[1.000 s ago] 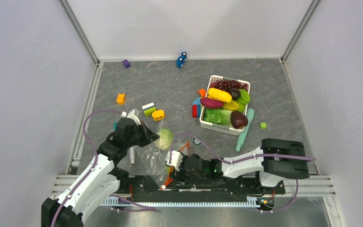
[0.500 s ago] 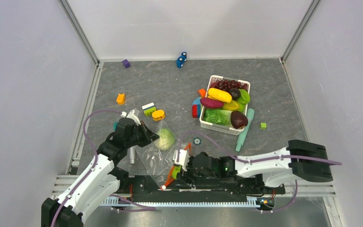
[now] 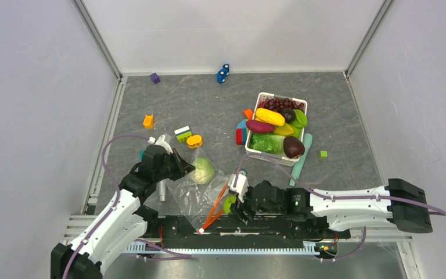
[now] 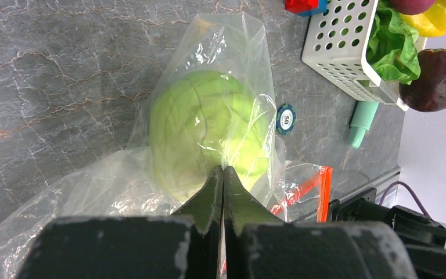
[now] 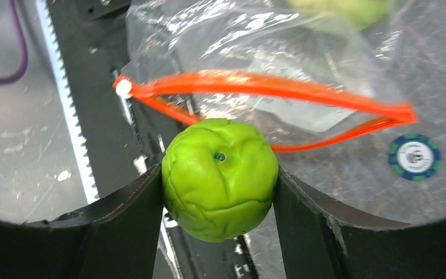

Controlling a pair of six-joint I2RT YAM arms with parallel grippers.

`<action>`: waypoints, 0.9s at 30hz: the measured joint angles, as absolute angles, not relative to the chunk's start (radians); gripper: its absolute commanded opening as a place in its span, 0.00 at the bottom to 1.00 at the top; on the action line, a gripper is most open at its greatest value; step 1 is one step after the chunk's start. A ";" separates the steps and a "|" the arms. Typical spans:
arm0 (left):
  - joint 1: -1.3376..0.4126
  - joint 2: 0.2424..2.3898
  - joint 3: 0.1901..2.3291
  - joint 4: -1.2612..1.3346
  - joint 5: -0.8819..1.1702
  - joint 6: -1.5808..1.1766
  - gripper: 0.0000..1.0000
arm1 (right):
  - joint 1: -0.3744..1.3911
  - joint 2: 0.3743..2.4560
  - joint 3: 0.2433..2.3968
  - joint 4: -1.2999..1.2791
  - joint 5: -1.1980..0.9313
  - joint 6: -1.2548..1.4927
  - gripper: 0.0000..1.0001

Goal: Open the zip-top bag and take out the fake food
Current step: Pick up the fake fruit from the zipper food storage bag, then place the fake fruit in the bin.

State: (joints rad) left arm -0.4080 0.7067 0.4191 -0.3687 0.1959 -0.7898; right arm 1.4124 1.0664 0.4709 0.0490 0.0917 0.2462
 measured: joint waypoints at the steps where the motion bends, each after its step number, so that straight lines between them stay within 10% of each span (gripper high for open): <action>1: -0.408 0.707 0.419 -0.369 0.194 -0.789 0.02 | 1.385 1.065 0.483 0.042 0.084 0.248 0.24; 16: -0.408 0.707 0.419 -0.368 0.189 -0.788 0.02 | 0.792 1.143 1.098 -0.244 -0.031 0.124 0.24; 27: -0.408 0.707 0.419 -0.368 0.191 -0.788 0.02 | 0.265 1.132 1.147 -0.403 -0.130 0.130 0.26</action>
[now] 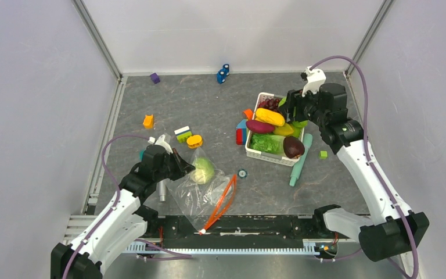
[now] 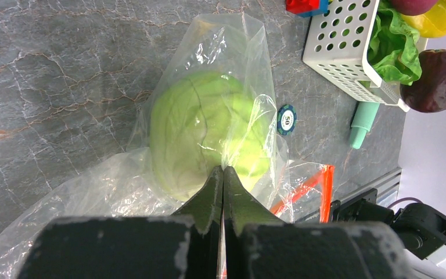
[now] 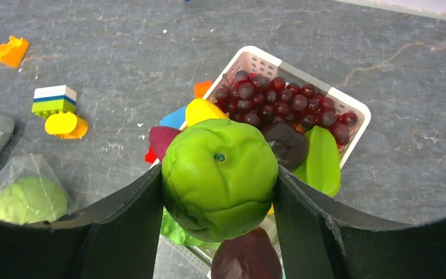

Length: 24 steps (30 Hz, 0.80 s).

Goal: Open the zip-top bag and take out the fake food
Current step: Place the fake fruit in the bin.

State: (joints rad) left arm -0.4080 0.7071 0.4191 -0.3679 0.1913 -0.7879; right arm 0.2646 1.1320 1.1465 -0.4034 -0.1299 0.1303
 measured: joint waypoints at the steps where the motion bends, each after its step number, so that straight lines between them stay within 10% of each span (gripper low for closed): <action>1: -0.408 0.707 0.419 -0.368 0.192 -0.788 0.02 | 0.258 1.132 1.145 -0.411 -0.145 0.128 0.26; 24: -0.408 0.720 0.419 -0.363 0.193 -0.788 0.02 | 0.324 1.213 1.004 -0.502 -0.356 0.022 0.31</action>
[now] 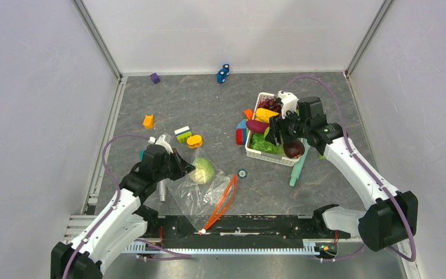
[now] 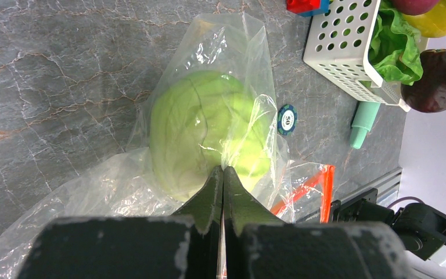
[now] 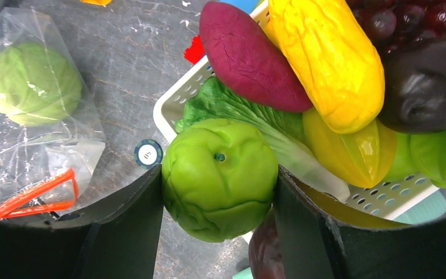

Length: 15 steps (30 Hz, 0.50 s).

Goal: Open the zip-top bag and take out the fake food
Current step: Place the fake fruit in the bin.

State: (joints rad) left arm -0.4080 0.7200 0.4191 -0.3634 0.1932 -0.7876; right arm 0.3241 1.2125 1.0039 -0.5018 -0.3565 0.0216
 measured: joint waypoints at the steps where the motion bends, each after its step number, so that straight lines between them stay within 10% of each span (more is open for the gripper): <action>1: -0.408 0.720 0.419 -0.363 0.193 -0.788 0.02 | 0.331 1.216 1.000 -0.502 -0.344 0.021 0.31; 15: -0.408 0.720 0.419 -0.363 0.193 -0.787 0.02 | 0.353 1.225 0.990 -0.478 -0.222 0.022 0.30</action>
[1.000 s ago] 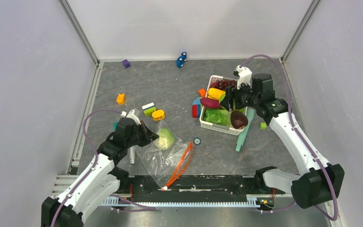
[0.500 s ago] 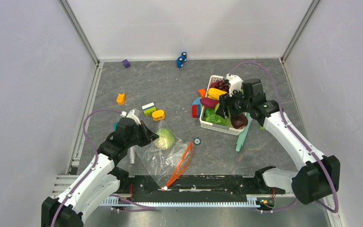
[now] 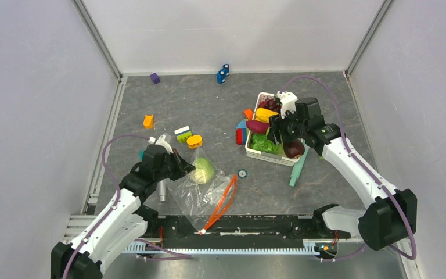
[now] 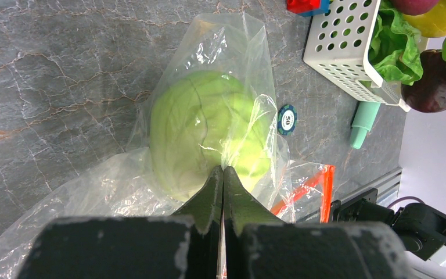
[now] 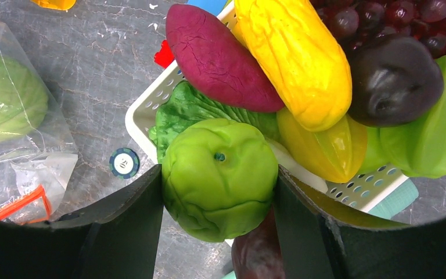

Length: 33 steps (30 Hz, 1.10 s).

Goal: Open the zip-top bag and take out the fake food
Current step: Place the fake fruit in the bin.

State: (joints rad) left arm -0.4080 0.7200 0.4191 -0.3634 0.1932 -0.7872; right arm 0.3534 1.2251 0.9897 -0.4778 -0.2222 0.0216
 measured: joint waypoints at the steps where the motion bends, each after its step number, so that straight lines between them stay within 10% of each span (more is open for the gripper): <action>1: -0.408 0.720 0.419 -0.363 0.193 -0.787 0.02 | 0.353 1.224 0.990 -0.476 -0.221 0.022 0.30; 33: -0.408 0.806 0.478 -0.371 0.205 -0.716 0.02 | 0.037 1.633 1.411 -0.436 -0.230 0.055 0.30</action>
